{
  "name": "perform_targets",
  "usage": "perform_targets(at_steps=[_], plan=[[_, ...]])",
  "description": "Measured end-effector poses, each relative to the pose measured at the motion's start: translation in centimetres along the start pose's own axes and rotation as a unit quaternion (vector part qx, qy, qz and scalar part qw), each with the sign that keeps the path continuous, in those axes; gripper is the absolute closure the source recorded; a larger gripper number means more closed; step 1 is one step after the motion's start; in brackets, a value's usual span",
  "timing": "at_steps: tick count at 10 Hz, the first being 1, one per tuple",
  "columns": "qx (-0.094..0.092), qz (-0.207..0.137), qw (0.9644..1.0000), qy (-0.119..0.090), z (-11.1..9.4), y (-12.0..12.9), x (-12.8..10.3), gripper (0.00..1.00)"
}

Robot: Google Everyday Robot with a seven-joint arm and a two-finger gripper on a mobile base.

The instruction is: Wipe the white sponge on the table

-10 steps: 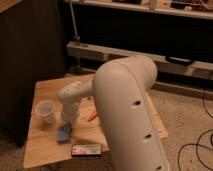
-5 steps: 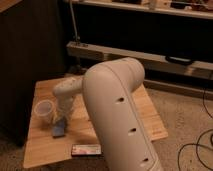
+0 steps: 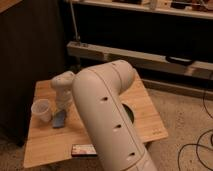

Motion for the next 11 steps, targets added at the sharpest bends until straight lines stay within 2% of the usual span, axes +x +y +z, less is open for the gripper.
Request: perform_targets(at_steps=[2,5,7,9,11], plan=[[0.009,0.024,0.9997,-0.003,-0.5,-2.6,-1.9,0.97],[0.023,0.056,0.9982,-0.005,-1.7,-7.8,-2.1,0.97],[0.030,0.072,0.9969,0.002,-2.3,-10.7,-1.1,0.97],[0.028,0.078,0.9965,0.011,-3.3,-12.4,0.4,0.97],[0.031,0.065,0.9973,0.013,-4.2,-12.3,2.6,0.97]])
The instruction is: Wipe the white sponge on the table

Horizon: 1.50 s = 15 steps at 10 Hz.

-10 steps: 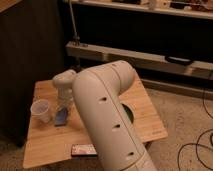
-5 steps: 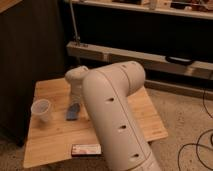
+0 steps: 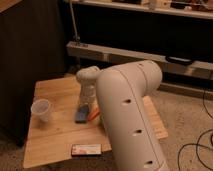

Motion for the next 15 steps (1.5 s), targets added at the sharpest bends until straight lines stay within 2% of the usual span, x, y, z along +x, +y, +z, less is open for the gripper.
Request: perform_targets(at_steps=[3,6,7,11,12,15], plan=[[0.004,-0.009,0.9999,-0.001,0.0,-0.2,3.9,0.97],[0.002,-0.037,0.9993,-0.003,1.0,1.9,8.1,0.97],[0.000,-0.046,0.9989,-0.005,1.0,2.3,8.9,0.97],[-0.011,-0.073,0.9973,0.001,1.6,4.3,10.7,0.97],[-0.019,-0.079,0.9967,0.004,1.8,5.6,11.1,0.97],[-0.036,-0.085,0.9957,0.006,2.1,7.9,10.0,0.97]])
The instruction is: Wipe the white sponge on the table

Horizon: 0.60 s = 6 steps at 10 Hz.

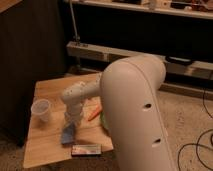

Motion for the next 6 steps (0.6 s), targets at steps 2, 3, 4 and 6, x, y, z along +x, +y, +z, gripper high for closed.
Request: perform_targets(at_steps=[2,3,4,6], plan=[[-0.010,-0.013,0.9999,0.005,0.5,2.3,-1.3,0.97],[-0.014,-0.017,0.9997,0.009,0.7,2.9,-1.6,0.97],[-0.016,-0.020,0.9996,0.011,0.9,3.3,-2.1,0.97],[-0.022,-0.023,0.9993,0.018,1.3,4.0,-3.1,0.97]])
